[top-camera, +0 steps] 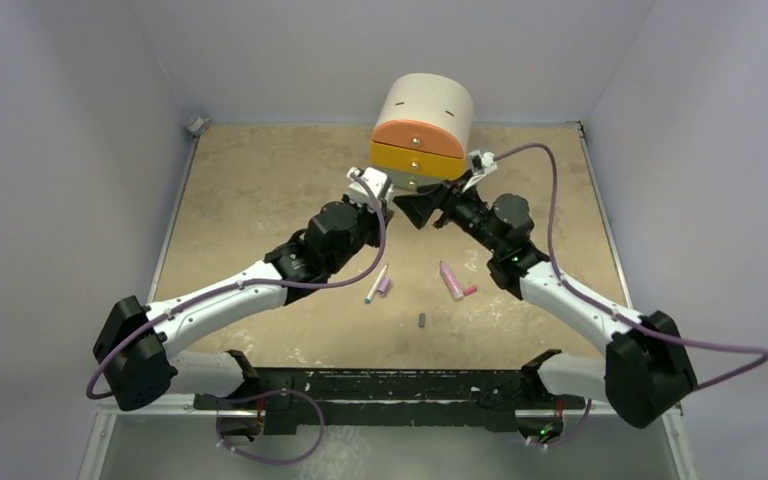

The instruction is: Insert the pens into the pen caps

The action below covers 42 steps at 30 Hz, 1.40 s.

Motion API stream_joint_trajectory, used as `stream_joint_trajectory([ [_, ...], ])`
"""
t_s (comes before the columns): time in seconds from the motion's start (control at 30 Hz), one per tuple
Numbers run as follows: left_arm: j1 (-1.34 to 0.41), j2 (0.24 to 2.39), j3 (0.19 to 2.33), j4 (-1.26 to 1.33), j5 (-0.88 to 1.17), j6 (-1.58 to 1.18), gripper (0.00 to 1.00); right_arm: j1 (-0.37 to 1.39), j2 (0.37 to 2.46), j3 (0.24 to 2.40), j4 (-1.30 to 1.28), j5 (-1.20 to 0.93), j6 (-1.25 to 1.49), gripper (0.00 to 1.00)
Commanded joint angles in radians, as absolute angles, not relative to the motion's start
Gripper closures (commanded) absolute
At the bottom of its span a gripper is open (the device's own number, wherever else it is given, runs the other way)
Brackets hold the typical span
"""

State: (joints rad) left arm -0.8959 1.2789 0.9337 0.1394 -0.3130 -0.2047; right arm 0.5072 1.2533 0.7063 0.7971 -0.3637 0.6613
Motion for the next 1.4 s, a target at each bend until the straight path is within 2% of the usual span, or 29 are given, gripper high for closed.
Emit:
stream_joint_trajectory([
  [0.0,-0.810,1.277,0.928,0.115,-0.412,-0.294,1.00,0.513,1.139,0.662,0.491,0.042,0.507,0.12],
  [0.17,-0.746,1.278,0.886,0.176,-0.462,-0.347,1.00,0.603,1.017,0.526,0.317,0.257,0.582,0.15],
  [0.27,-0.743,1.287,0.892,0.186,-0.532,-0.386,1.00,0.724,1.013,0.557,0.076,0.491,0.683,0.17],
  [0.33,-0.743,1.293,0.896,0.200,-0.532,-0.395,1.00,0.796,1.047,0.602,-0.087,0.565,0.794,0.21],
  [0.4,-0.743,1.297,0.897,0.216,-0.515,-0.400,1.00,0.864,1.089,0.637,-0.203,0.602,0.899,0.28],
  [0.47,-0.743,1.302,0.894,0.223,-0.496,-0.400,1.00,0.925,1.136,0.659,-0.278,0.585,0.992,0.38],
  [0.53,-0.744,1.305,0.882,0.237,-0.488,-0.399,1.00,0.974,1.187,0.677,-0.336,0.550,1.072,0.53],
  [0.57,-0.743,1.304,0.875,0.242,-0.487,-0.397,1.00,1.005,1.209,0.688,-0.367,0.536,1.108,0.56],
  [0.73,-0.743,1.295,0.864,0.239,-0.482,-0.380,1.00,1.097,1.265,0.740,-0.440,0.496,1.198,0.52],
  [0.87,-0.743,1.271,0.857,0.241,-0.485,-0.381,1.00,1.106,1.311,0.759,-0.460,0.476,1.218,0.44],
  [1.17,-0.743,1.248,0.809,0.263,-0.483,-0.395,1.00,1.107,1.431,0.800,-0.486,0.456,1.216,0.54],
  [1.37,-0.743,1.249,0.799,0.267,-0.478,-0.399,1.00,1.095,1.433,0.783,-0.464,0.444,1.205,0.55],
])
